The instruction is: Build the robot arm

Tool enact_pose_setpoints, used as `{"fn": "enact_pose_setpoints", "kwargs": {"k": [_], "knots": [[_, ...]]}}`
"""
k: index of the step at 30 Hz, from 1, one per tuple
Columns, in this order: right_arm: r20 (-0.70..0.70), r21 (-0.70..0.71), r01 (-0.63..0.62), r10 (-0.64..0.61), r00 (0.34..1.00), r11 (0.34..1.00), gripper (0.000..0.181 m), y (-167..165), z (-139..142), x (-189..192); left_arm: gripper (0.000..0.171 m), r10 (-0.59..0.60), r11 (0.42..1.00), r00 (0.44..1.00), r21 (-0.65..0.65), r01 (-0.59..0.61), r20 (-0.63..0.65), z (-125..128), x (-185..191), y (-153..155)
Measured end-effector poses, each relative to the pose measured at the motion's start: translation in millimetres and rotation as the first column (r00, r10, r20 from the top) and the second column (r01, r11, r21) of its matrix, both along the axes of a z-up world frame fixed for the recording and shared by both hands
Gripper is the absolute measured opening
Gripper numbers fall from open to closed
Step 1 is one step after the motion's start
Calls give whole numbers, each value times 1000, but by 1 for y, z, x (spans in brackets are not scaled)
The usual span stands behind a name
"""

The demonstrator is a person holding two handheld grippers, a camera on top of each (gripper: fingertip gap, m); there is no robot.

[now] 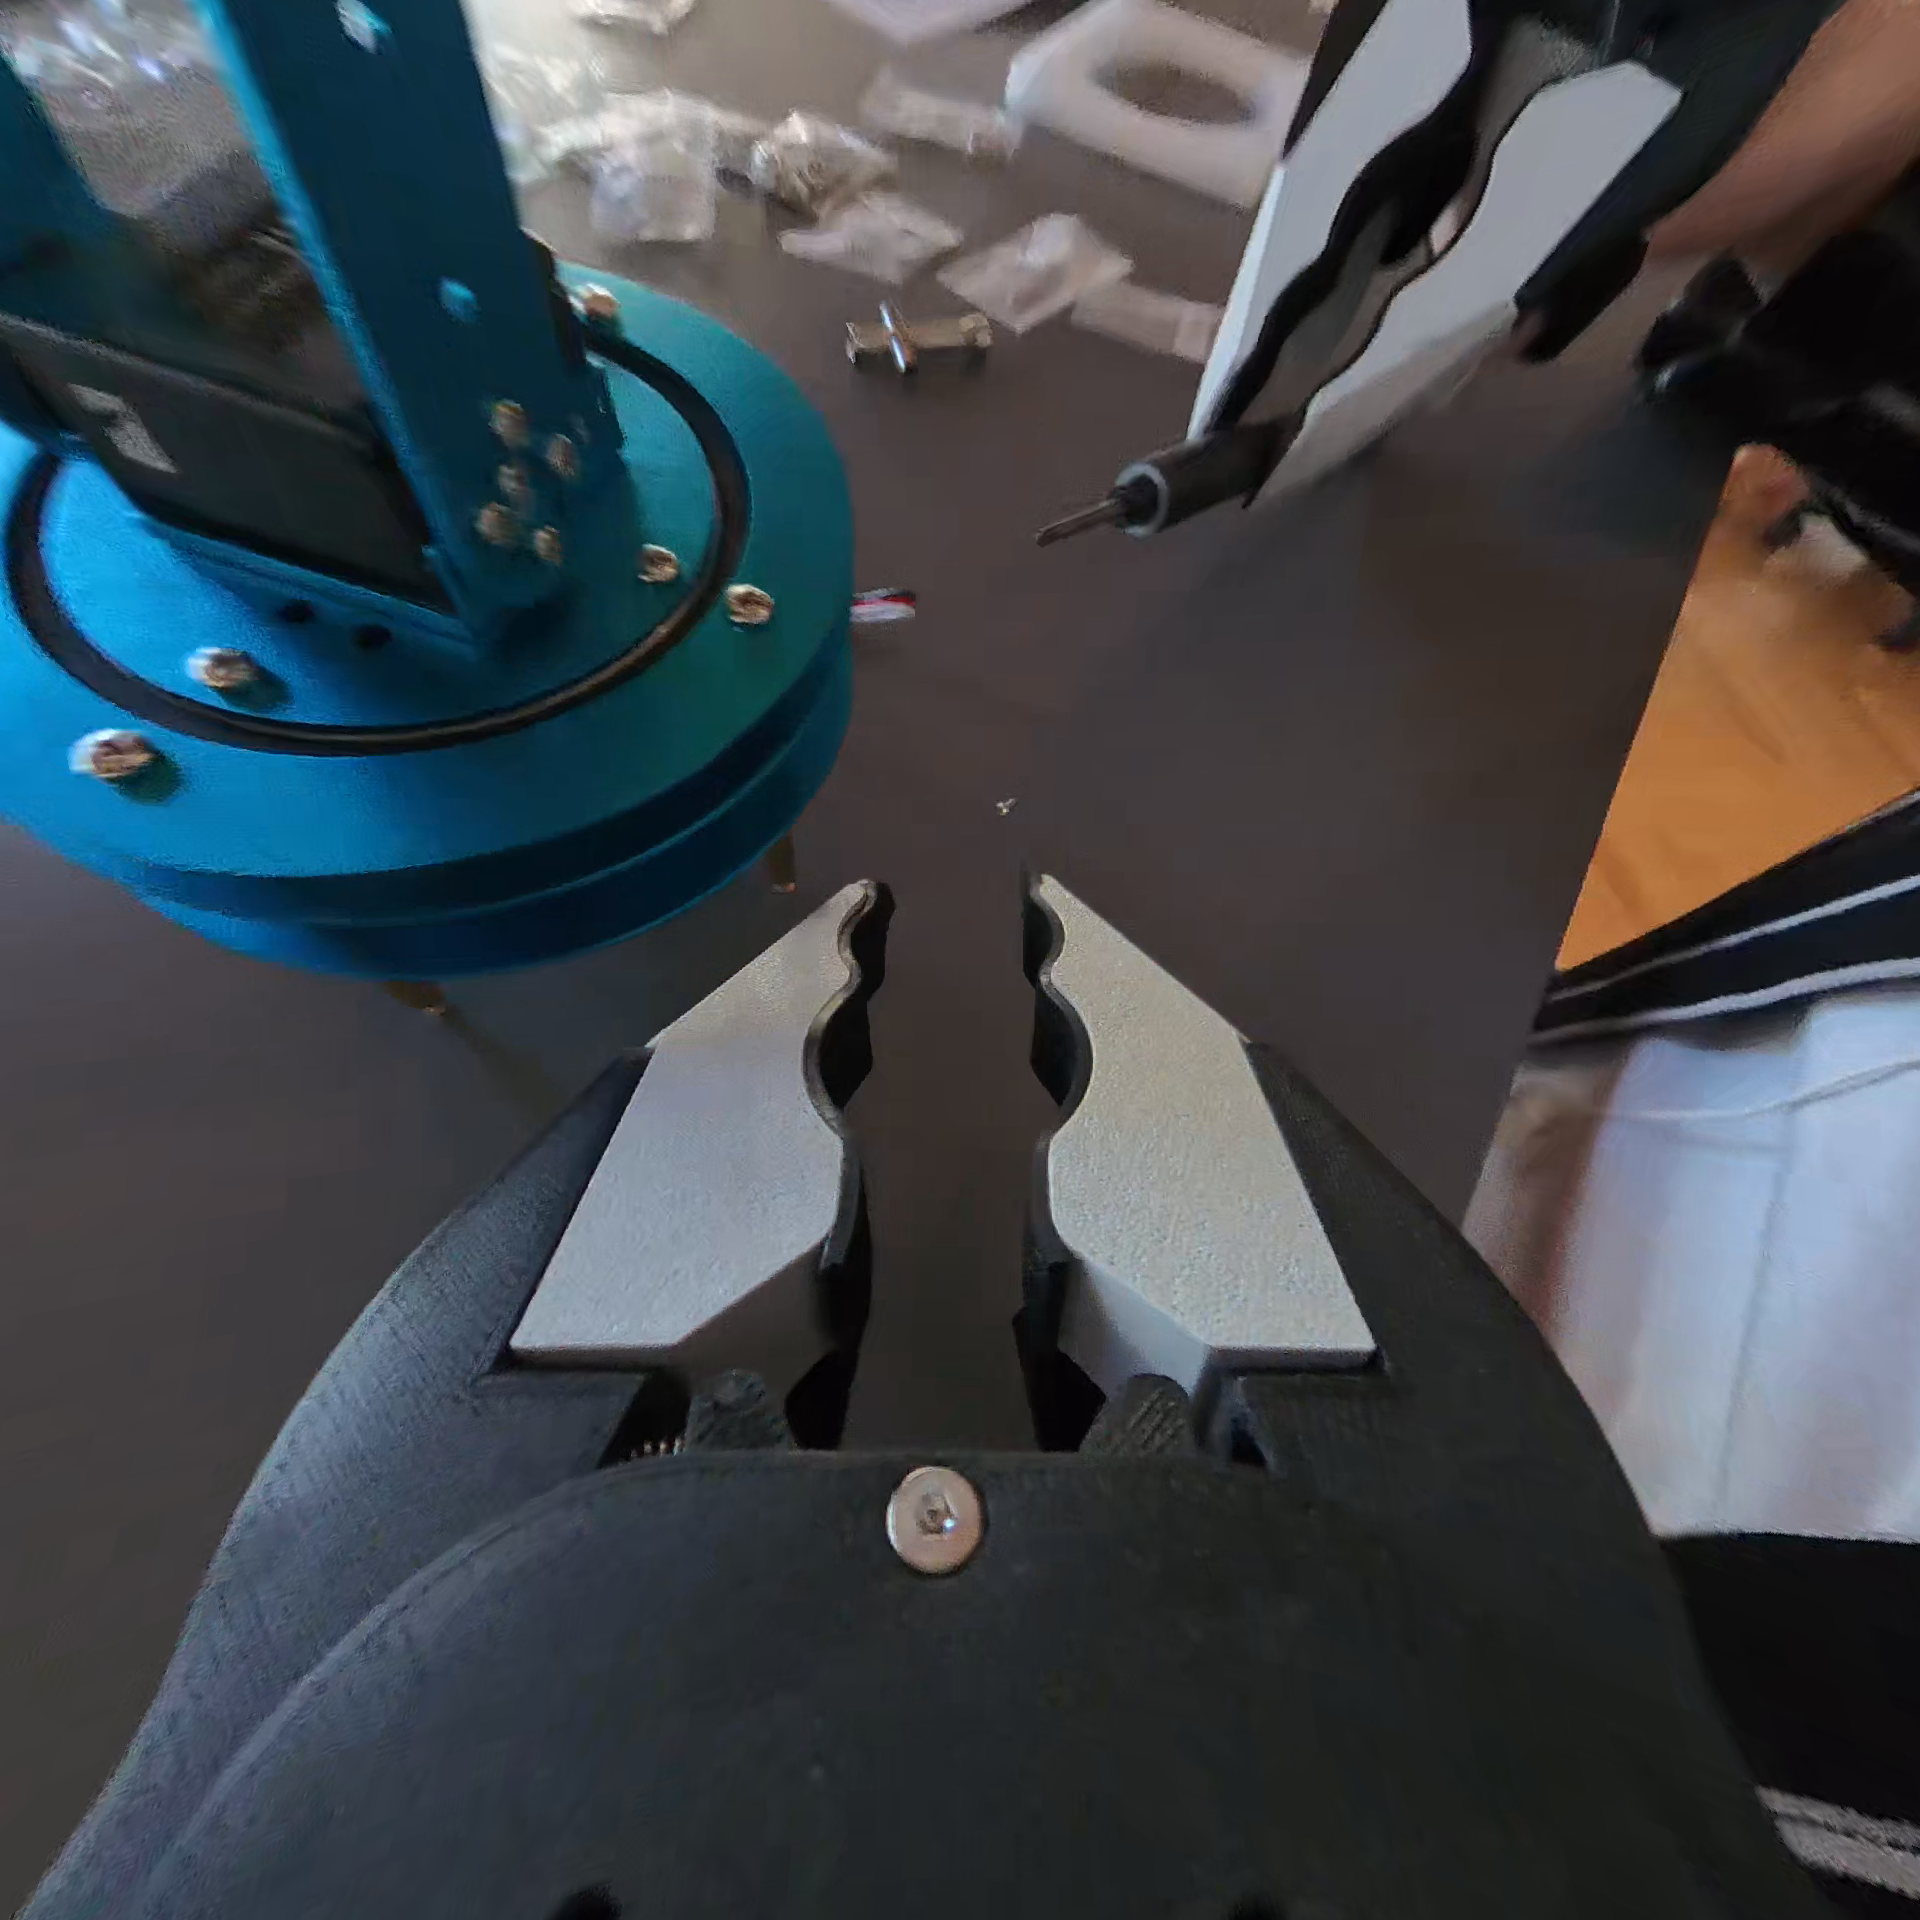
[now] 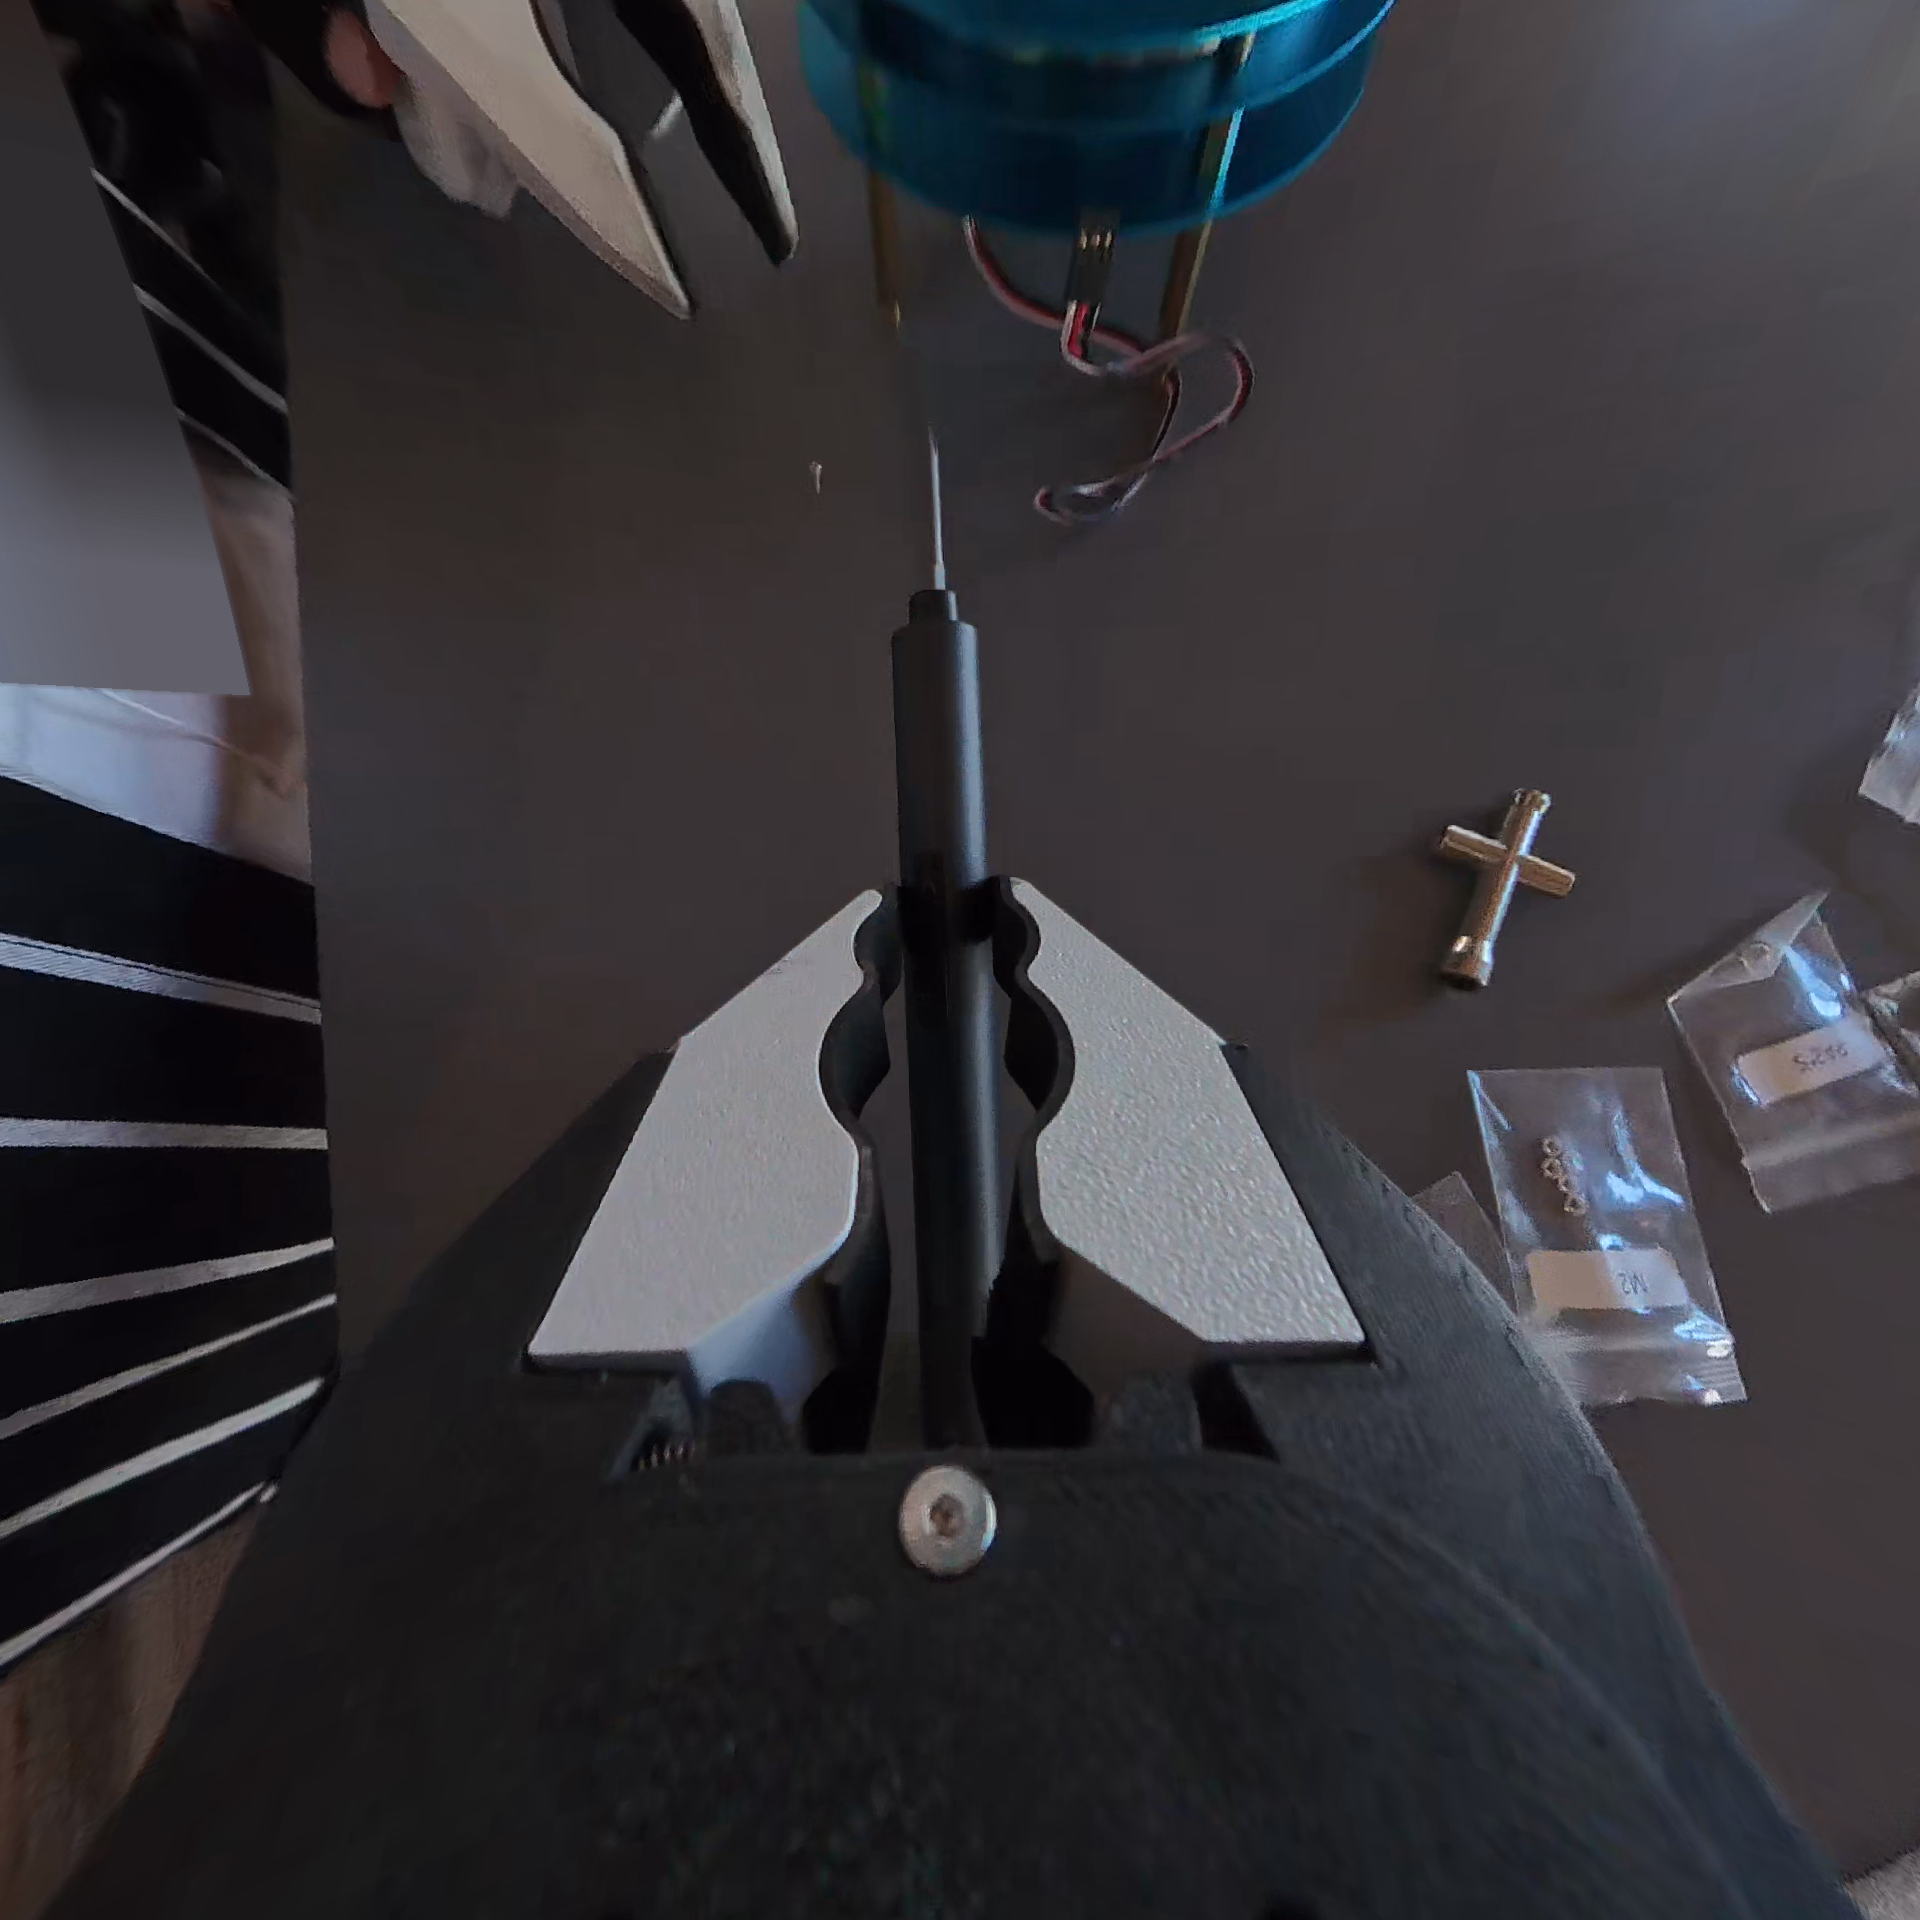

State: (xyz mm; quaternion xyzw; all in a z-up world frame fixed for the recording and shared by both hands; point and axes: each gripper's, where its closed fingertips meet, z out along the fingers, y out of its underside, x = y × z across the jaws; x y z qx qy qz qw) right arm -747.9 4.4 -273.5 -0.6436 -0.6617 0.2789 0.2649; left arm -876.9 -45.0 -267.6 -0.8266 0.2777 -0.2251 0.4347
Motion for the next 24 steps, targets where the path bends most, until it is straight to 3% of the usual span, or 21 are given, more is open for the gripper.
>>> {"fn": "enact_pose_setpoints", "kwargs": {"k": [8,12,20,24], "knots": [[152,66,-51,41,988,997,17,-15,-19,-2,19,-24,999,1000,-26,24,1,-3,7,1],[164,72,-60,48,985,996,17,-20,-19,-5,12,-55,998,998,-9,55,4,0,16,3],[145,66,-51,41,989,997,17,-15,-19,1,21,-153,985,950,35,168,-273,-18,30,15],[142,71,-56,45,989,996,17,-16,-19,3,27,-211,976,936,-5,219,-282,-22,35,13]]}}
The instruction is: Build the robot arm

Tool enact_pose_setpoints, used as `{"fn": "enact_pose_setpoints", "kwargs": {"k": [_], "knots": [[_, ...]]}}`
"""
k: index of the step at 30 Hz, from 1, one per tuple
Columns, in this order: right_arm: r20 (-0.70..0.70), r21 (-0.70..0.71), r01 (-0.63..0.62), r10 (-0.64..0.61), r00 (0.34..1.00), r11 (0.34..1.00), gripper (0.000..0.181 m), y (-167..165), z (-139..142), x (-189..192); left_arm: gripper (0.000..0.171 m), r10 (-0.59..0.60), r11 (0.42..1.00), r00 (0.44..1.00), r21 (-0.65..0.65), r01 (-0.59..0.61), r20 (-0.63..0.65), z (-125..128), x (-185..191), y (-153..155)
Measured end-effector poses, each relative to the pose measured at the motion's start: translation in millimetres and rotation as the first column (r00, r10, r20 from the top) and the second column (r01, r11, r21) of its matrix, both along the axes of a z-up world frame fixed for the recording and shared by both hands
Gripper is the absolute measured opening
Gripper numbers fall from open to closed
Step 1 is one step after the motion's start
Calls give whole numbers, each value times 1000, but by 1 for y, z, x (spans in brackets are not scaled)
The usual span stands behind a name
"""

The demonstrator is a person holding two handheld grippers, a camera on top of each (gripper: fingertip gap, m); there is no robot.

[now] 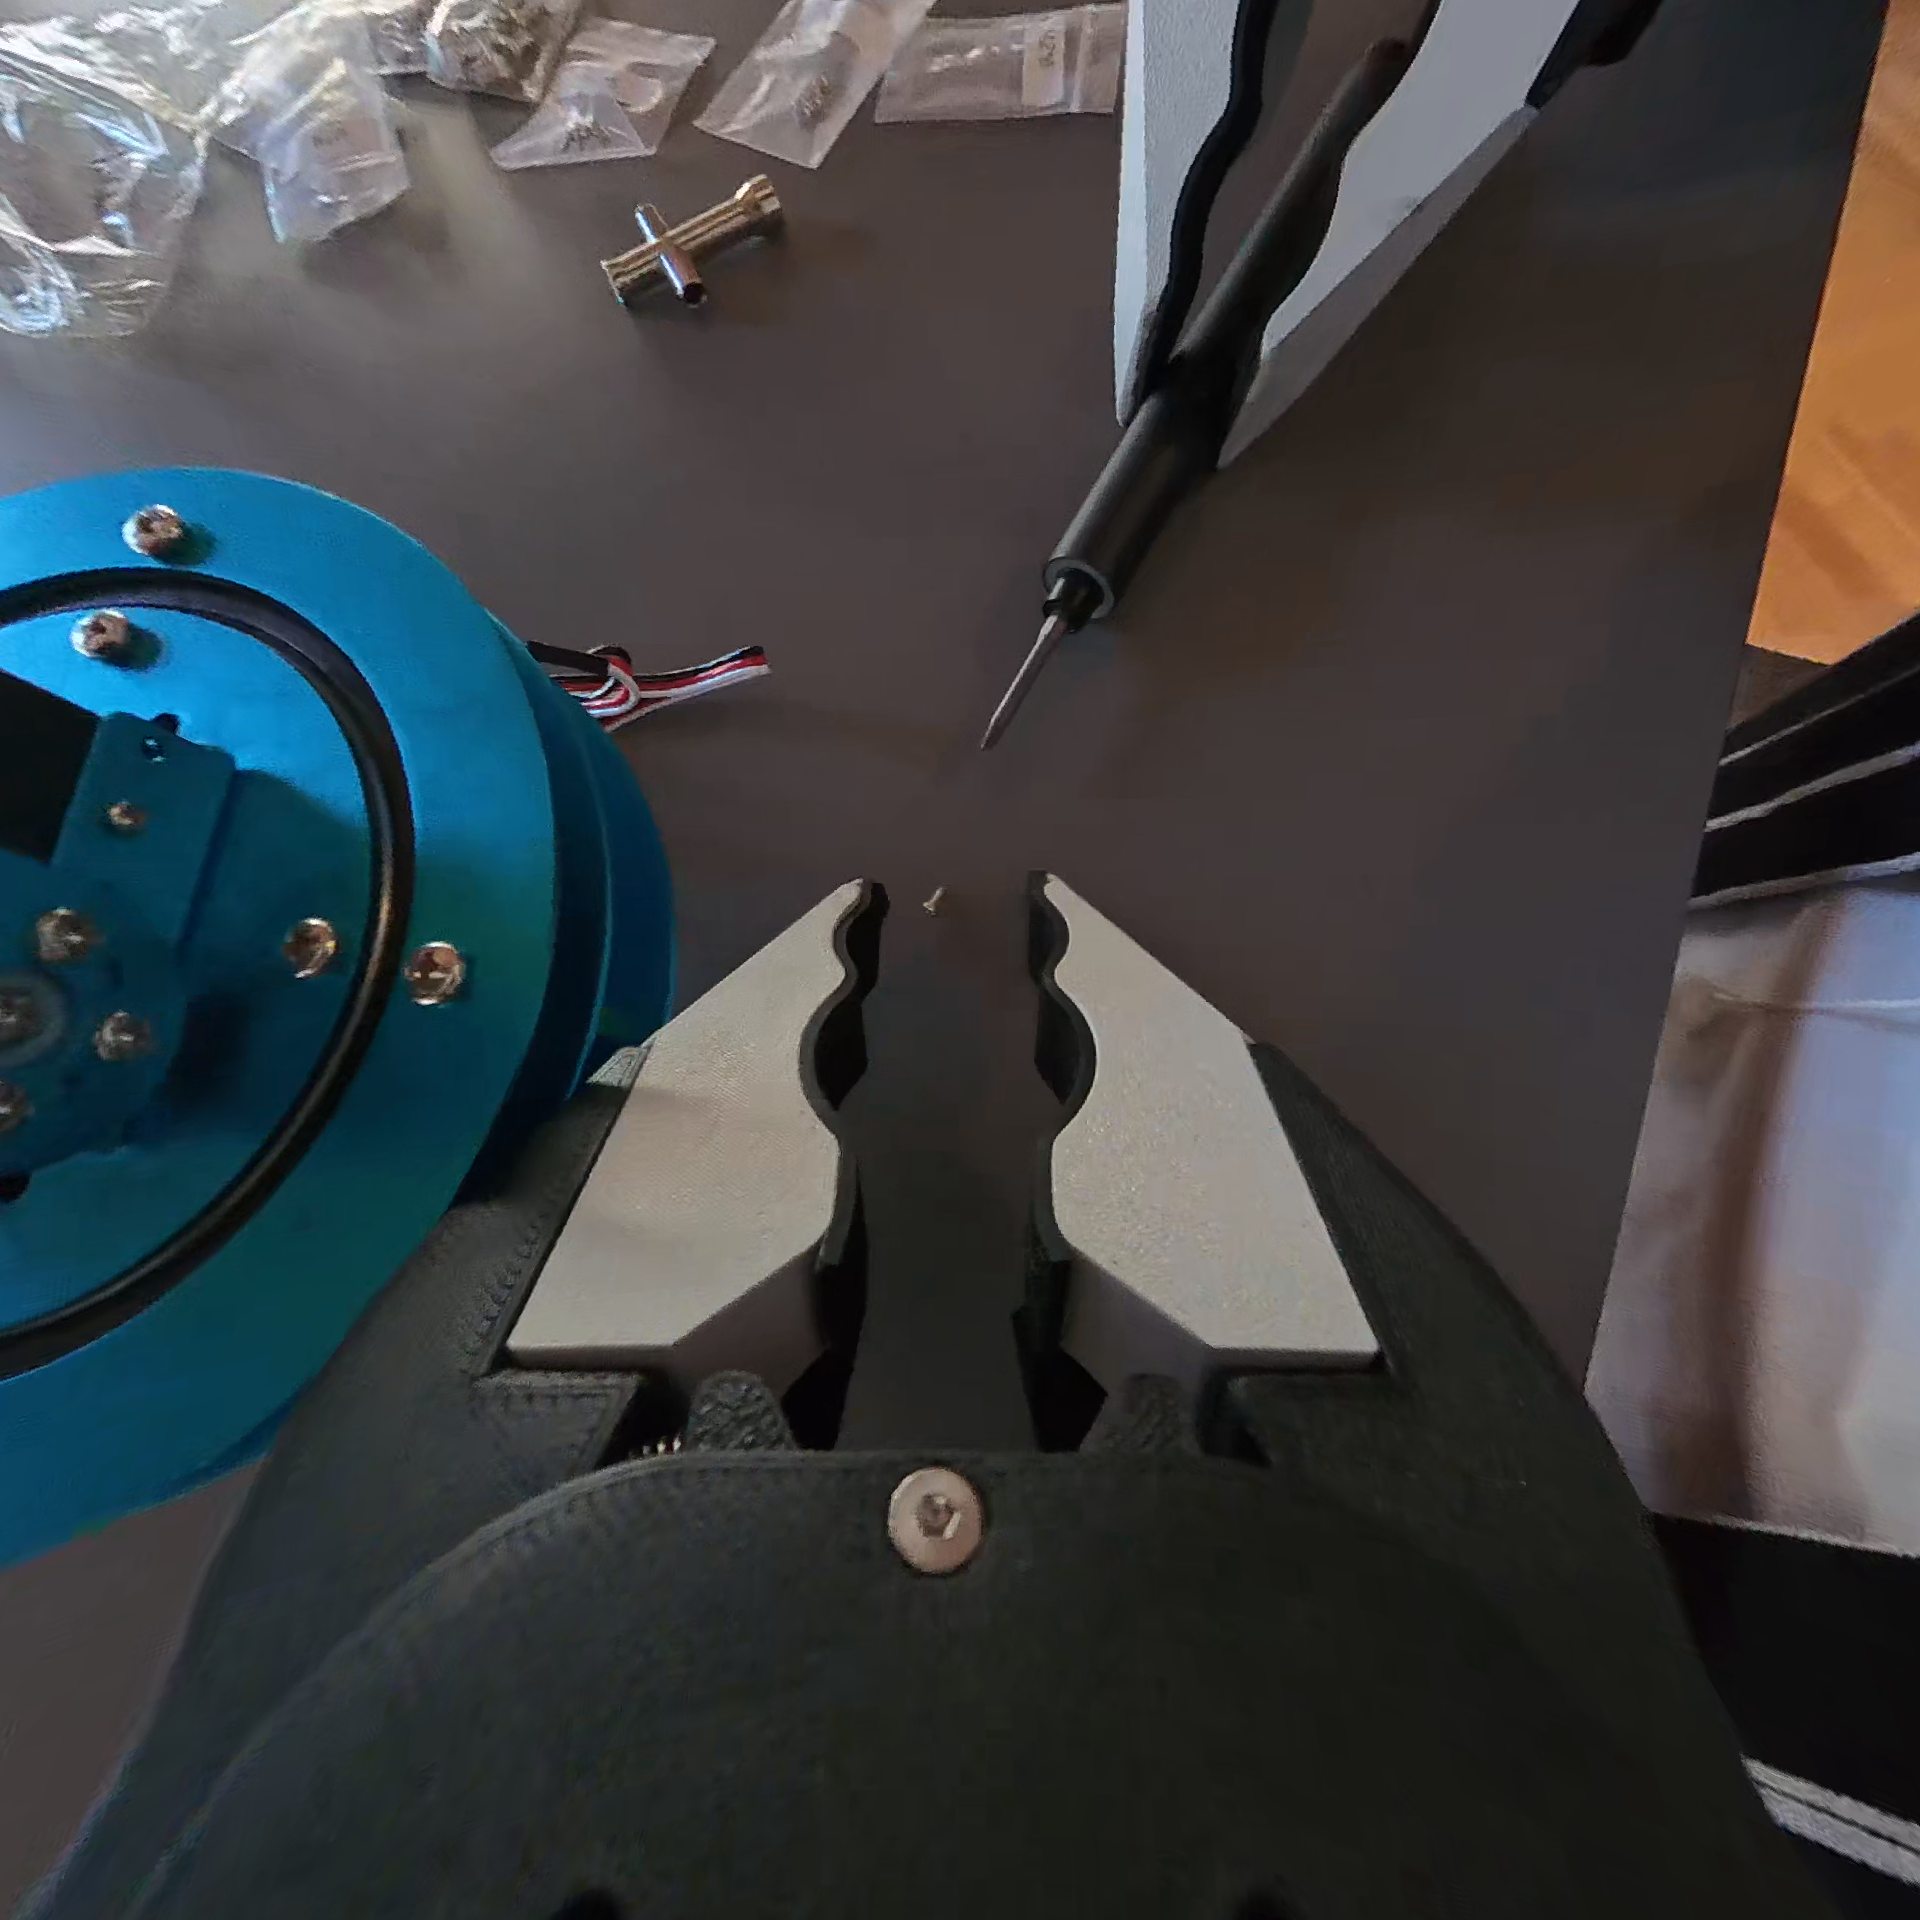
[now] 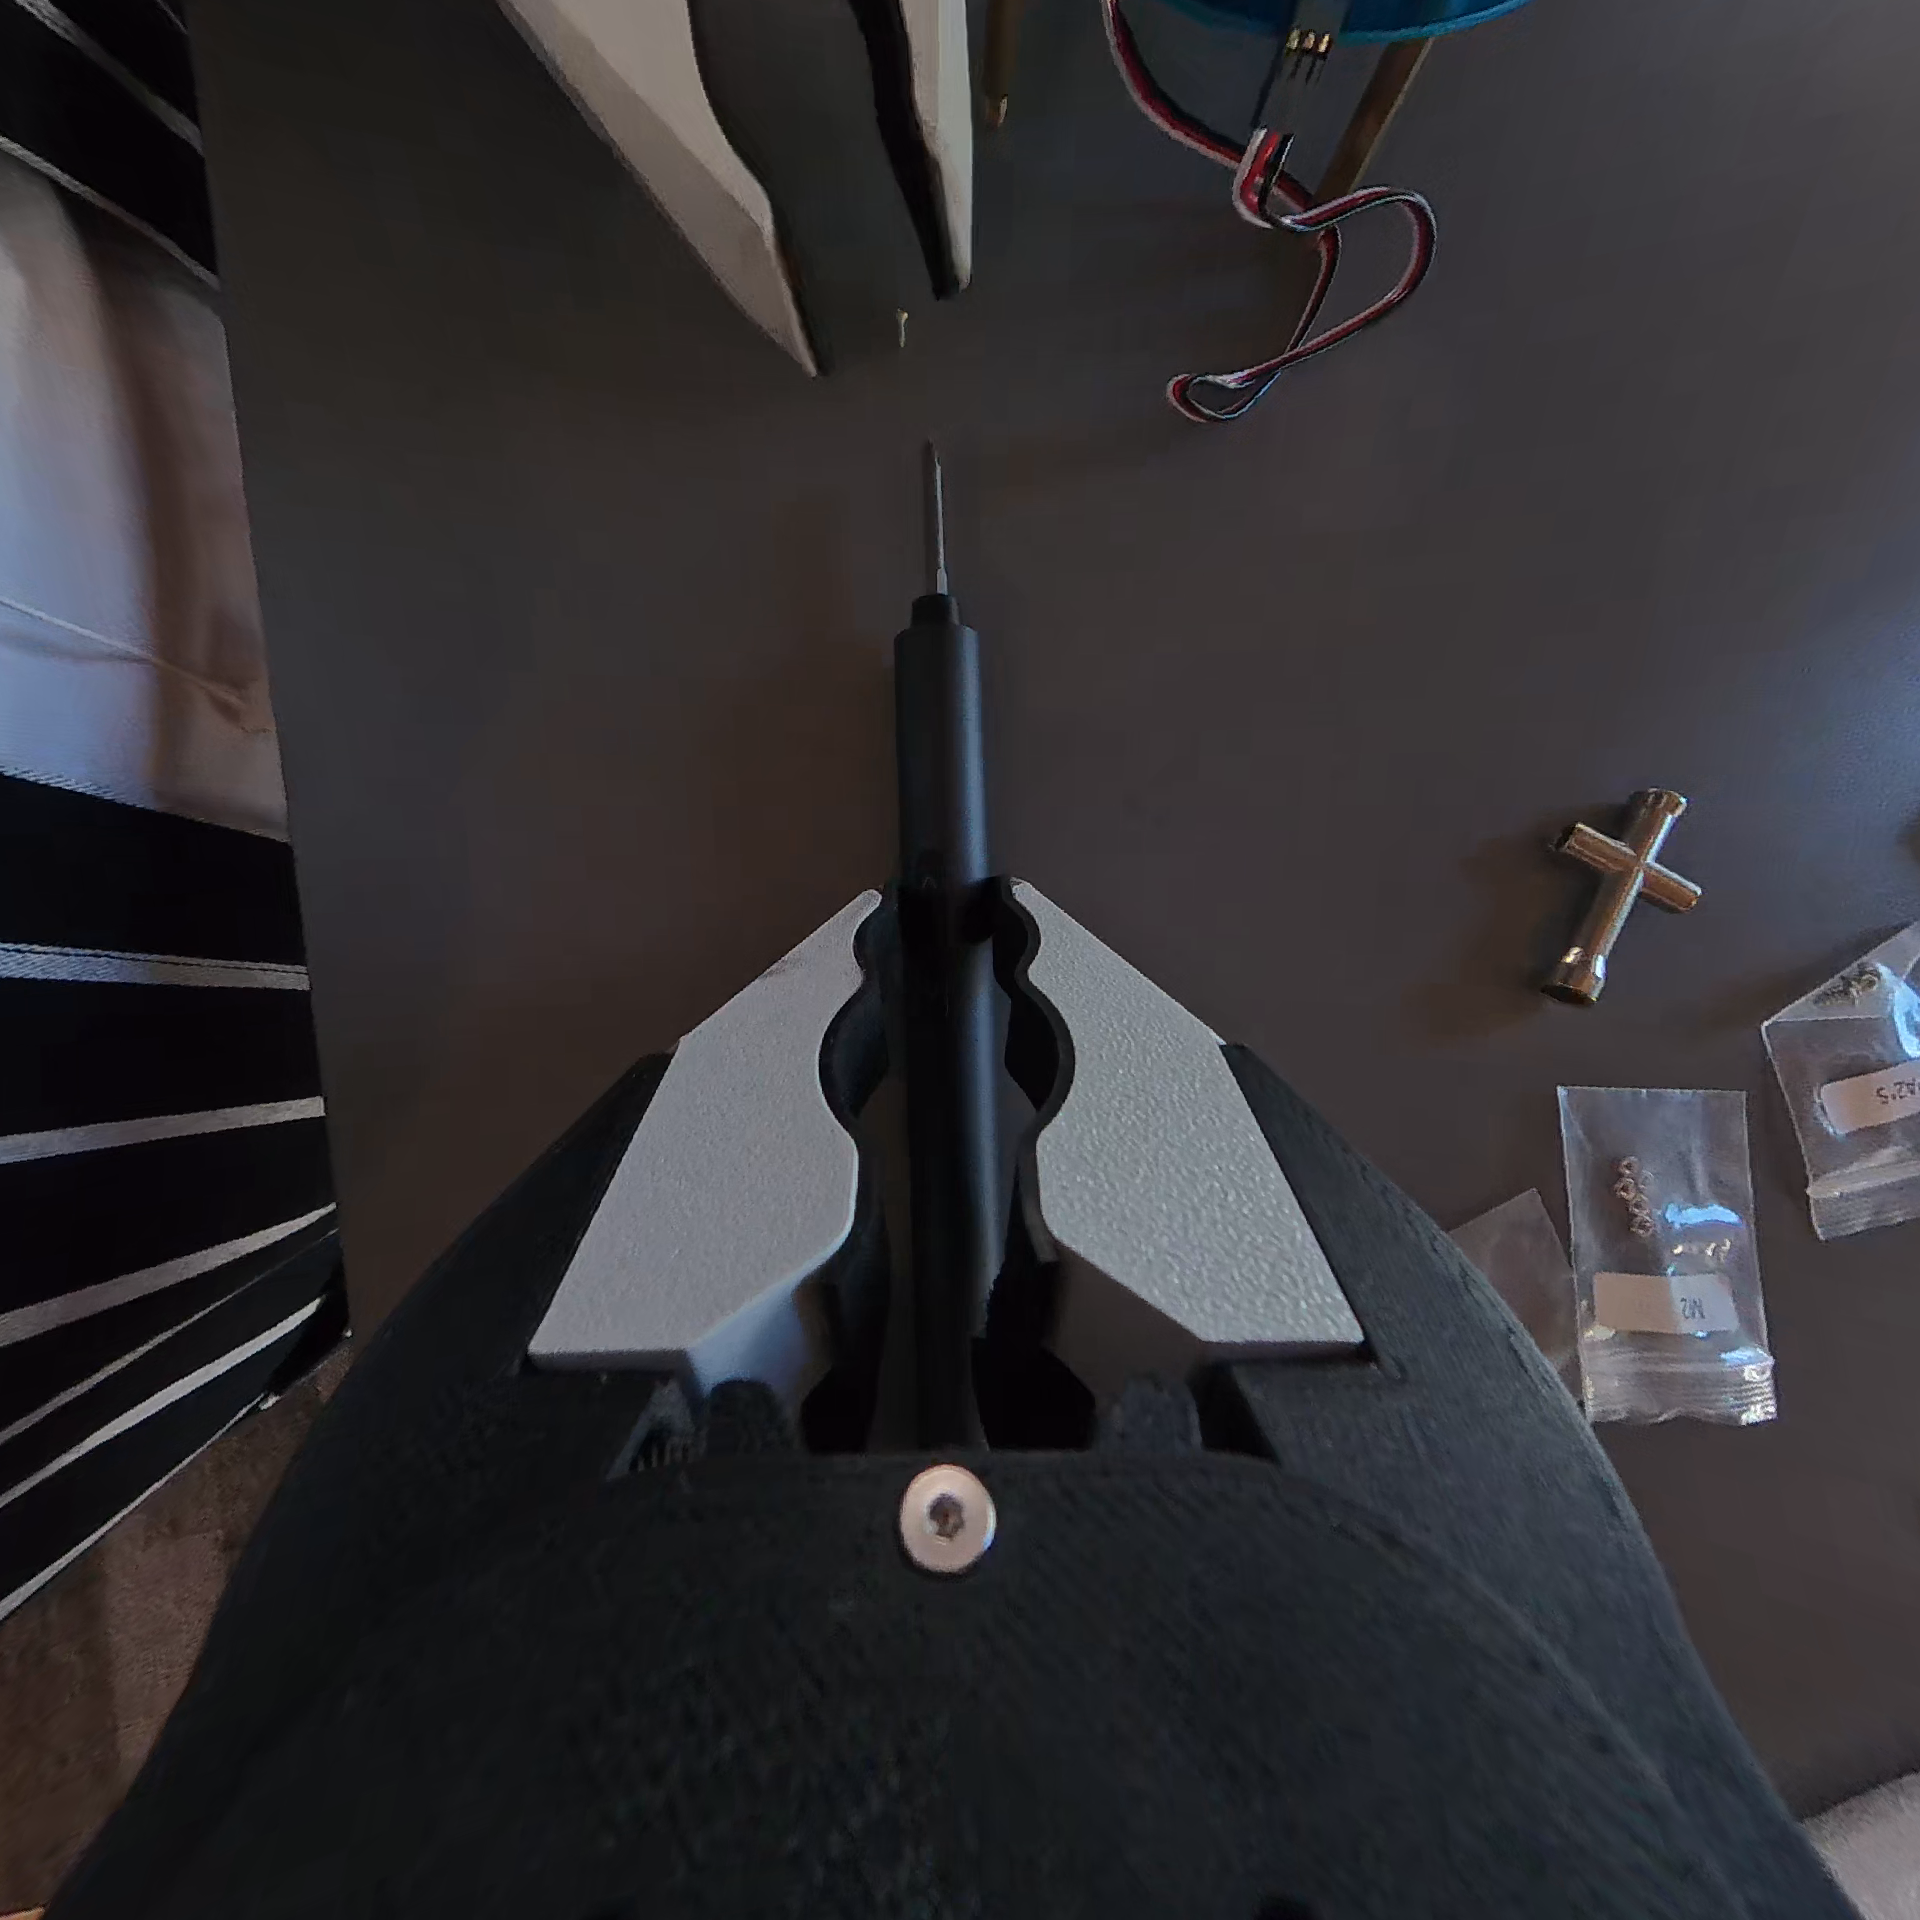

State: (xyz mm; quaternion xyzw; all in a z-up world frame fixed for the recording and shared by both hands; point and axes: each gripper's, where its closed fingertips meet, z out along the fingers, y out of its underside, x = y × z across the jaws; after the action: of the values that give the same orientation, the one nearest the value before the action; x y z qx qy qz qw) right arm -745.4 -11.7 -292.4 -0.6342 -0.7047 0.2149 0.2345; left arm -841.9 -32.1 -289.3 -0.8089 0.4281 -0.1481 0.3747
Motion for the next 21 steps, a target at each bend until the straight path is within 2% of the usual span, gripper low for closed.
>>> {"fn": "enact_pose_setpoints", "kwargs": {"k": [4,12,21], "knots": [[-4,-5,3,-3,1000,1000,17,-1,0,1,27,-18,999,999,-43,20,38,-2,2,-5],[-1,-5,8,-8,1000,1000,17,-1,0,2,25,-10,999,998,-46,13,67,-1,2,-10],[7,-9,16,-16,1000,1000,17,-4,0,5,31,-12,996,993,-91,23,114,0,8,-17]]}}
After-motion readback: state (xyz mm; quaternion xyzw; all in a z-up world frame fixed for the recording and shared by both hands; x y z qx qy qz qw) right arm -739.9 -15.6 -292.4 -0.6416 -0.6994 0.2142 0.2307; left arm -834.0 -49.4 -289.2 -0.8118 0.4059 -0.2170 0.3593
